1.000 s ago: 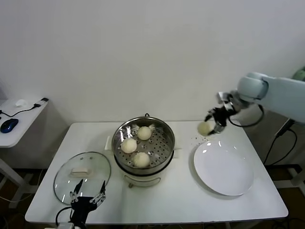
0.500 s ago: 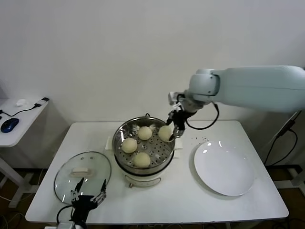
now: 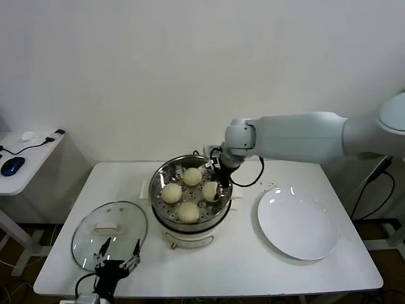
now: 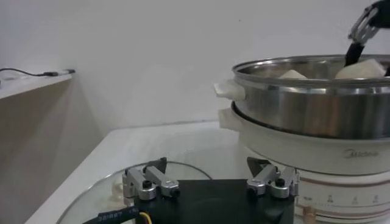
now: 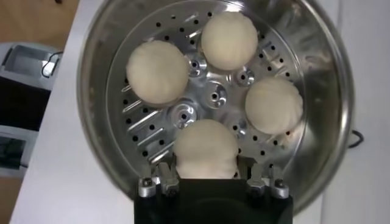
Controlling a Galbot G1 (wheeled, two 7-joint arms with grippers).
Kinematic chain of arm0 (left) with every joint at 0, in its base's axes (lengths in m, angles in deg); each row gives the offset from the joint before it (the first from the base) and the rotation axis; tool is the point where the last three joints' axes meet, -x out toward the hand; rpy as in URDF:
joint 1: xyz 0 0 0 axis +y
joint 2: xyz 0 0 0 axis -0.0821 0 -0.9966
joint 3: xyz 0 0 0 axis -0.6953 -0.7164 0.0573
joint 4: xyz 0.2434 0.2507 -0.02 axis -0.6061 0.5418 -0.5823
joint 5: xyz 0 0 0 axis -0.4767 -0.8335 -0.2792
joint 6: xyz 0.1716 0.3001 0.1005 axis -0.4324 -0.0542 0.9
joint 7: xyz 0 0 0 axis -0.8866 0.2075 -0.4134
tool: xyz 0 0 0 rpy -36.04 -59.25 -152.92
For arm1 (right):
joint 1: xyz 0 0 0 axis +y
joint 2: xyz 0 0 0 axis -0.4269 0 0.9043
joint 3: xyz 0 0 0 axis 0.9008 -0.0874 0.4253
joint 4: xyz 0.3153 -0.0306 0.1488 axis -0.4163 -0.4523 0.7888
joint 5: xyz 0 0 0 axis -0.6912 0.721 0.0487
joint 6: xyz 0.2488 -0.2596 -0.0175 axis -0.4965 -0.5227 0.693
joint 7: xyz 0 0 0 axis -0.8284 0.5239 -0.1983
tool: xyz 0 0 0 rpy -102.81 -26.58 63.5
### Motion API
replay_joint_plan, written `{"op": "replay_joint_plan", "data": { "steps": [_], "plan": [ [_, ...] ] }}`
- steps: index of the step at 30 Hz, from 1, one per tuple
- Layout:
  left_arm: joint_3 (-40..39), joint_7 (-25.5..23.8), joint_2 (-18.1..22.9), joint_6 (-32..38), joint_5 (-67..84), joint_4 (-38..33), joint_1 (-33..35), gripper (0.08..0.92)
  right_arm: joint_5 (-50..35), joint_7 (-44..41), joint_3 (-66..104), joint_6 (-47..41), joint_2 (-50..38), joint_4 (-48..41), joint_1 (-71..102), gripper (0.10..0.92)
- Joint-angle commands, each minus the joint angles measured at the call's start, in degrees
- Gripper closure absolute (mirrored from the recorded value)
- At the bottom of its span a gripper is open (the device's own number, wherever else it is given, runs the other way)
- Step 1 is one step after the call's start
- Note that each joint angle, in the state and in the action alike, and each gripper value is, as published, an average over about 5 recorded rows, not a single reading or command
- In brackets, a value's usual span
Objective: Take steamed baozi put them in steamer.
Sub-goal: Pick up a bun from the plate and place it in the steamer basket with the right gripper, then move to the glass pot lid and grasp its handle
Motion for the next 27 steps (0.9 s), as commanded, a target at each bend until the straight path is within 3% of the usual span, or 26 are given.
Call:
{"op": "replay_joint_plan", "data": {
  "steps": [1,9,16,18,21,27],
  "plan": [
    [0.0,0.0,0.0,-0.1,0.0,0.3,-0.2,0.177,1.3,-0.3,0.4,0.6,2.4,-3.8,4.1,0.364],
    [0.1,0.1,0.0,-0.2,0.4,0.0,-0.1,0.177,1.8,-6.0,1.9,6.5,0.6,-4.3,0.1,0.219],
    [-0.3,-0.1,-0.1,-0.2,1.7,-1.5,0.5,0.177,-3.9,-12.1,4.9,12.7,-7.1,-2.8,-5.7,0.203],
    [-0.5,-0.3,-0.1,-0.4,1.9,-2.1,0.6,0.177,-5.8,-6.7,8.7,11.6,-10.5,-2.6,-5.3,0.203],
    [-0.8,-0.4,-0.1,-0.6,1.9,-2.7,1.0,0.177,-6.0,7.7,18.2,9.6,-15.5,-4.0,-0.9,0.202],
    [-1.1,0.6,0.0,-1.3,1.7,-3.1,0.9,0.177,-0.7,29.6,40.9,11.1,-26.2,-2.2,14.2,0.203]
  ]
}}
